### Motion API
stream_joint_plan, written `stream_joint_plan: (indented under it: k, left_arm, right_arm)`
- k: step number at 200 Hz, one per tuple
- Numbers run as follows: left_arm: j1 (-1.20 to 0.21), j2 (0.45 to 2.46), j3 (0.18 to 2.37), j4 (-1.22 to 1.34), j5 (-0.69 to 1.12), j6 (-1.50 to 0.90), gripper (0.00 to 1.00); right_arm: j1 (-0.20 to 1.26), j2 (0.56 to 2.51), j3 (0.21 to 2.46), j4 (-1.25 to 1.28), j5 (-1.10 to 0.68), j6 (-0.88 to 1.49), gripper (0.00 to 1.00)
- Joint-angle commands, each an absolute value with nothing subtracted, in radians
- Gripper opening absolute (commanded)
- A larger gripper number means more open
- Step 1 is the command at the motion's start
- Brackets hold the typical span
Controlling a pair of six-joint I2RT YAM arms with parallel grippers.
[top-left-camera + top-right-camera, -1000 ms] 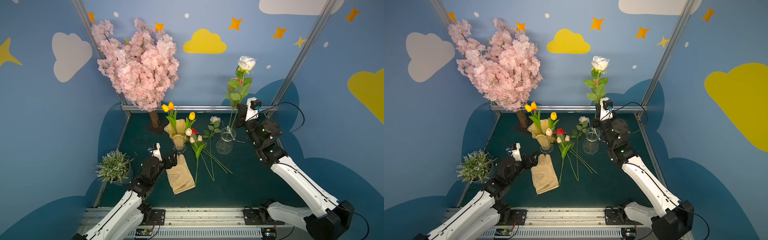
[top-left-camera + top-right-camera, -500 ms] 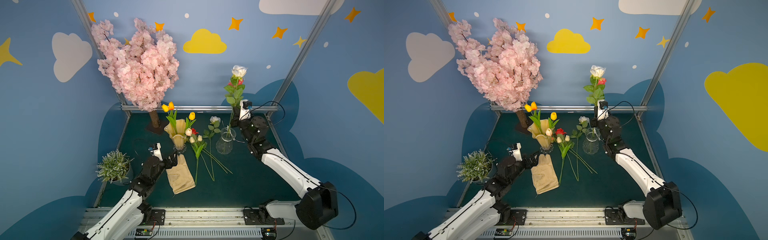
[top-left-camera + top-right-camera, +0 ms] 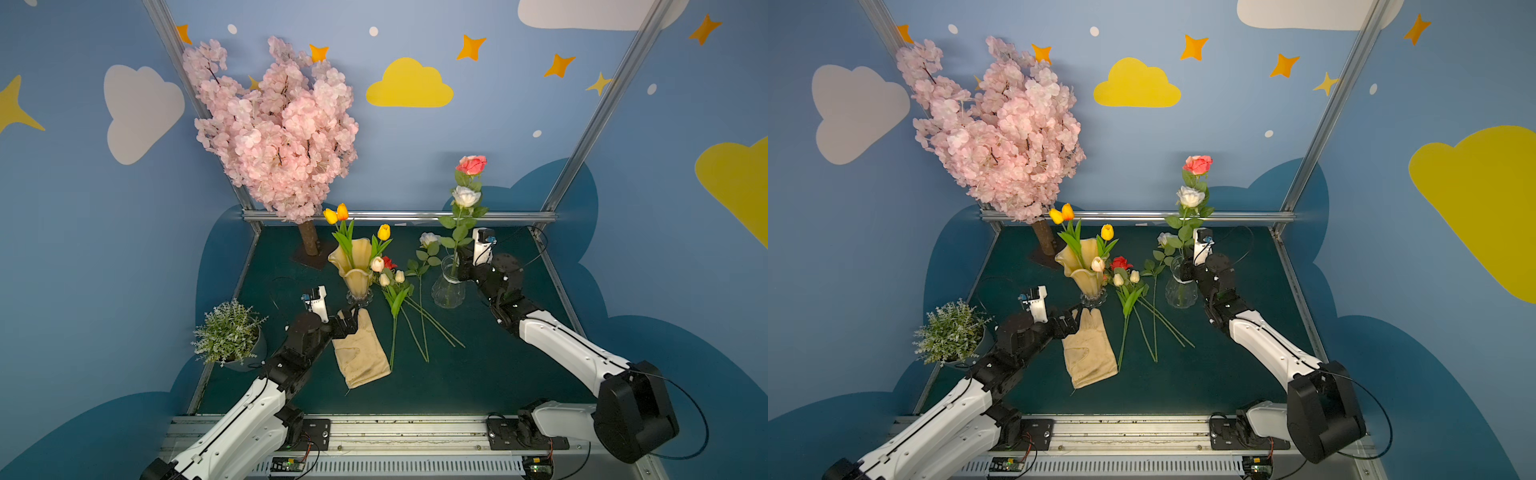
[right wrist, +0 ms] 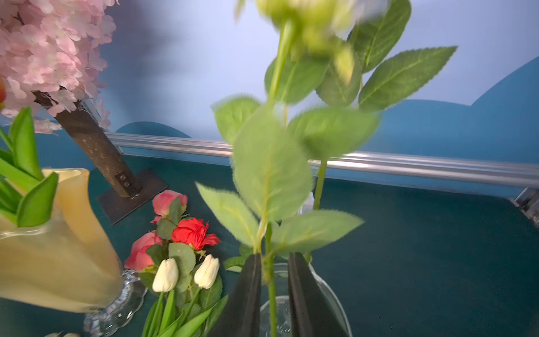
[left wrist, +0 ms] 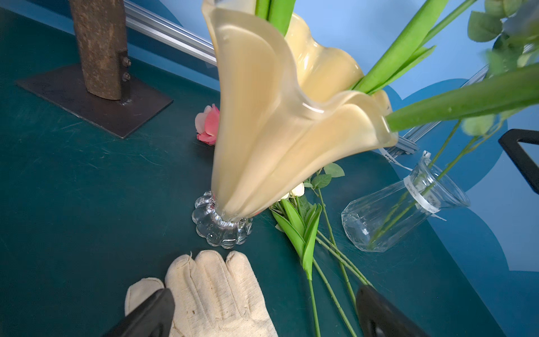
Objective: Arrange the flowers in different vases according to their variety
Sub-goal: Insert the flower into the vase.
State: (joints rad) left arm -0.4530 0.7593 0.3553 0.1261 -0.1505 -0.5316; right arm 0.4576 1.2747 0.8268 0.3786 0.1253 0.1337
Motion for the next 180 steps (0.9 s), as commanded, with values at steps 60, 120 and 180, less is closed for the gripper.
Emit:
stream_joint_plan:
  k: [60,120,180]
  left_arm:
    - [-0.524,0.814,0.404,0.129,-0.112,-0.454,1.0]
    - [-0.63,0.836,0.478,0.02,-0.126,-0.469,0.95]
    - [-0.622,0.806,0.46,-0.04,-0.239,-0.501,0.95]
  right_arm:
    - [0.454,0.967,0.813,-0.045,0.011,0.228,0.43]
    - [0.453,0.787,0.607,-0.061,-0.085,0.233,0.55]
    - [0.528,0.846,0.58,-0.077,-0.296,0.133,0.46]
